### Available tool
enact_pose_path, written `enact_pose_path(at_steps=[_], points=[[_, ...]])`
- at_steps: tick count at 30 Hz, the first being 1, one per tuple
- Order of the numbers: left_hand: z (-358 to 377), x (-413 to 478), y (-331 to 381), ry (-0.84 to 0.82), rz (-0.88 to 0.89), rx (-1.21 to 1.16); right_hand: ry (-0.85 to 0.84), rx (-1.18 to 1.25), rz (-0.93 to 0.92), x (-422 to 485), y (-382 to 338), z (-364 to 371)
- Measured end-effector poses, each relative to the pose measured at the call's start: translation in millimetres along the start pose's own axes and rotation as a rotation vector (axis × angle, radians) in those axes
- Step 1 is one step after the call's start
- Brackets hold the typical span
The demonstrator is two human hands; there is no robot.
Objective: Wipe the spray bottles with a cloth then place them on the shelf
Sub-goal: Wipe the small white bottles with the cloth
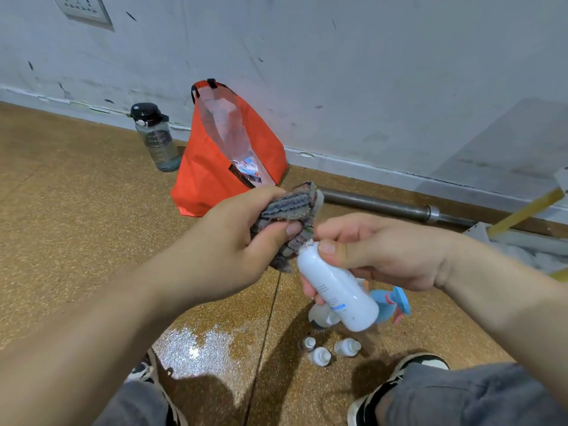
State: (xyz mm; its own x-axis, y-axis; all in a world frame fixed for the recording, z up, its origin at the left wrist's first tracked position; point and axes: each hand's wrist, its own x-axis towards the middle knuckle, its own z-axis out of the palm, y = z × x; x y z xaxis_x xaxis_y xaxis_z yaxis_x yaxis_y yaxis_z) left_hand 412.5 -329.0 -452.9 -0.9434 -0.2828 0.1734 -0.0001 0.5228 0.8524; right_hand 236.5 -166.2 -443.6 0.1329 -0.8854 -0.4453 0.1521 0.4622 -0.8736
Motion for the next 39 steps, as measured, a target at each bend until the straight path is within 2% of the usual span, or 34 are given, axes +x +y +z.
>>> enact_pose_path(at_steps=[2, 5, 6, 7, 9, 12, 15, 17, 19, 22, 24, 27, 30, 35, 39], points=[[7.7, -0.4, -1.0, 0.066, -0.135, -0.128, 0.133, -0.230, -0.057, 4.5, 1.7, 4.4], [25.9, 0.0, -8.5, 0.172, -0.347, -0.092, 0.412, -0.952, -0.175, 11.4, 11.7, 13.9], [29.4, -0.2, -11.7, 0.193, -0.405, -0.053, 0.462, -1.101, -0.185, 13.8, 14.2, 16.9], [30.9, 0.1, -12.0, 0.201, -0.438, -0.035, 0.466, -1.108, -0.185, 14.4, 14.8, 18.0], [29.7, 1.8, -10.9, 0.173, -0.374, -0.080, 0.371, -0.767, -0.148, 11.2, 14.1, 10.2], [19.6, 5.2, -0.8, 0.110, -0.131, -0.198, 0.149, -0.159, -0.064, 2.0, 3.7, -5.6], [14.4, 4.2, 5.9, 0.076, -0.044, -0.274, -0.062, 0.169, -0.013, -2.1, 1.5, -9.7], [17.4, 3.0, 7.9, 0.098, -0.018, -0.197, -0.127, 0.227, -0.013, -0.4, 3.8, -10.6], [21.2, 3.4, 6.7, 0.230, -0.059, -0.185, -0.145, 0.290, -0.025, 3.5, 5.9, -10.8], [18.5, 6.1, 1.2, 0.456, -0.308, -0.409, -0.143, 0.341, -0.072, 7.7, 8.2, -11.8], [11.6, 6.9, 1.4, 0.481, -0.416, -0.533, -0.145, 0.339, -0.107, 8.6, 8.0, -13.7], [9.5, 4.0, 8.1, 0.431, -0.431, -0.571, -0.159, 0.330, -0.124, 9.2, 5.6, -16.1], [16.5, -0.9, 6.7, 0.372, -0.278, -0.419, -0.172, 0.331, -0.111, 10.0, 6.4, -16.2], [14.6, -0.5, 1.9, 0.268, 0.125, 0.111, -0.185, 0.338, -0.073, 11.1, 9.3, -14.6], [3.6, 4.1, -1.4, 0.081, 0.191, 0.268, -0.161, 0.262, -0.004, 8.4, 10.2, -13.4]])
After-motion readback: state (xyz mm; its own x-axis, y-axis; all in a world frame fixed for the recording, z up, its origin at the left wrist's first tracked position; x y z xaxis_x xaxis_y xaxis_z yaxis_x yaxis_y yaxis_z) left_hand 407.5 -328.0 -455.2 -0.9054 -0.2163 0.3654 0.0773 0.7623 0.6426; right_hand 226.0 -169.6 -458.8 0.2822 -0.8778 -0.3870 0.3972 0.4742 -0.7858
